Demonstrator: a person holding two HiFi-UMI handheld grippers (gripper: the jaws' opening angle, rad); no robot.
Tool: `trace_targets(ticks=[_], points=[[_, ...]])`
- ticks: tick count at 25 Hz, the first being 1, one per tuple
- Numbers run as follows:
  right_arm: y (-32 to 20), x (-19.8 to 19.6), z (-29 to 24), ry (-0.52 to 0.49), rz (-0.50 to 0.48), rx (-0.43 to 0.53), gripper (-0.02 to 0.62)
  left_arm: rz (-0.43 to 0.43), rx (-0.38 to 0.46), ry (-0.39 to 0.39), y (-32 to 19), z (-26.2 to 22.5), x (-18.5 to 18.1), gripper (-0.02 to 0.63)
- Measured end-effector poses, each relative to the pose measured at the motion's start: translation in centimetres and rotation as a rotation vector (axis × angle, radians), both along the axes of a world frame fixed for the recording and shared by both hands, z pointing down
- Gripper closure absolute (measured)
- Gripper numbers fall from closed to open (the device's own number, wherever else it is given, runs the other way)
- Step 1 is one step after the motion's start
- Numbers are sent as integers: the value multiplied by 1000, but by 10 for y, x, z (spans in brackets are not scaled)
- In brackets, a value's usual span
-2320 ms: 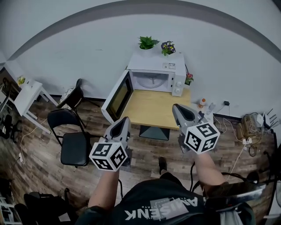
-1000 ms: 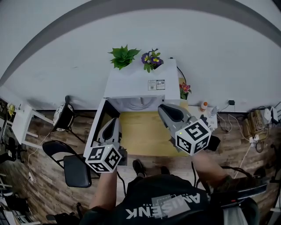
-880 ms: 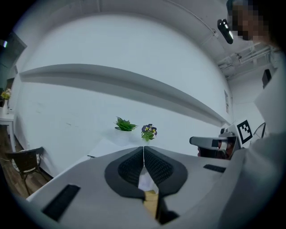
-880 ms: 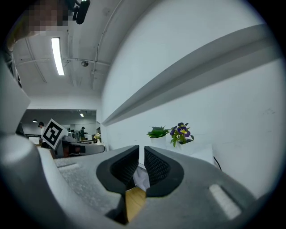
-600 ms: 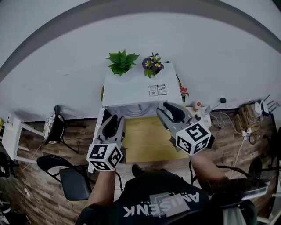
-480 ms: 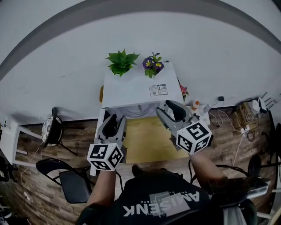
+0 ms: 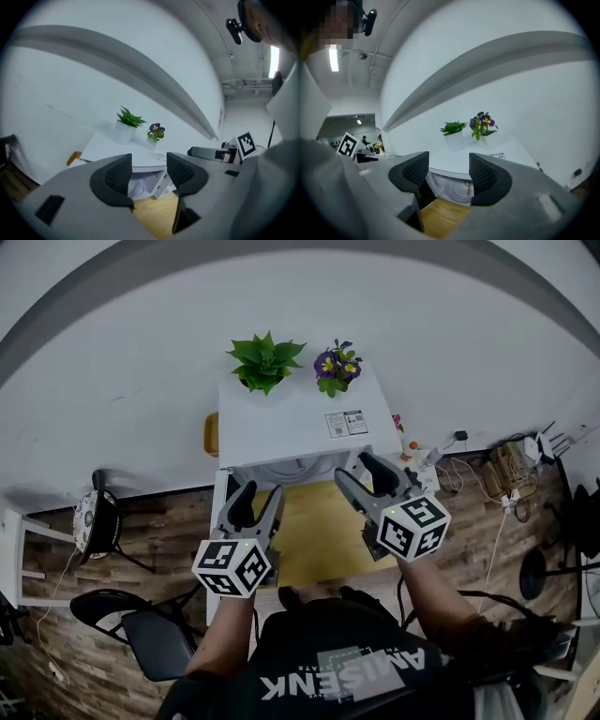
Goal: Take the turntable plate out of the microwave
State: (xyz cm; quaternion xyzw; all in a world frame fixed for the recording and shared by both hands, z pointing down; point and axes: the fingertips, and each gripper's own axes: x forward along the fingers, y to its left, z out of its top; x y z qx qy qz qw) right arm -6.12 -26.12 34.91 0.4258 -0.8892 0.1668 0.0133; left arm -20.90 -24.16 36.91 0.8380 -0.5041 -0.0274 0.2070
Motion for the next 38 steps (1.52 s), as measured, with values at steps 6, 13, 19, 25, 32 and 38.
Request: trace_targets(ticks=[6, 13, 19, 25, 32, 38], points=[[-17, 6, 66, -133, 82, -226, 344, -19, -175, 159, -6, 58, 5, 377], [-35, 9, 146, -180, 110, -420, 344, -90, -313, 328, -21, 115, 12, 377], [-45, -3, 202, -245, 85, -559, 328, -131, -438, 490, -32, 175, 20, 377], [-56, -15, 269, -272, 140, -717, 308, -243, -513, 643, -43, 226, 14, 350], [-74, -29, 303, -401, 196, -817, 256, -296, -556, 710, -67, 266, 7, 328], [-98, -34, 316, -493, 251, -860, 222, -320, -557, 755, -91, 279, 9, 304]])
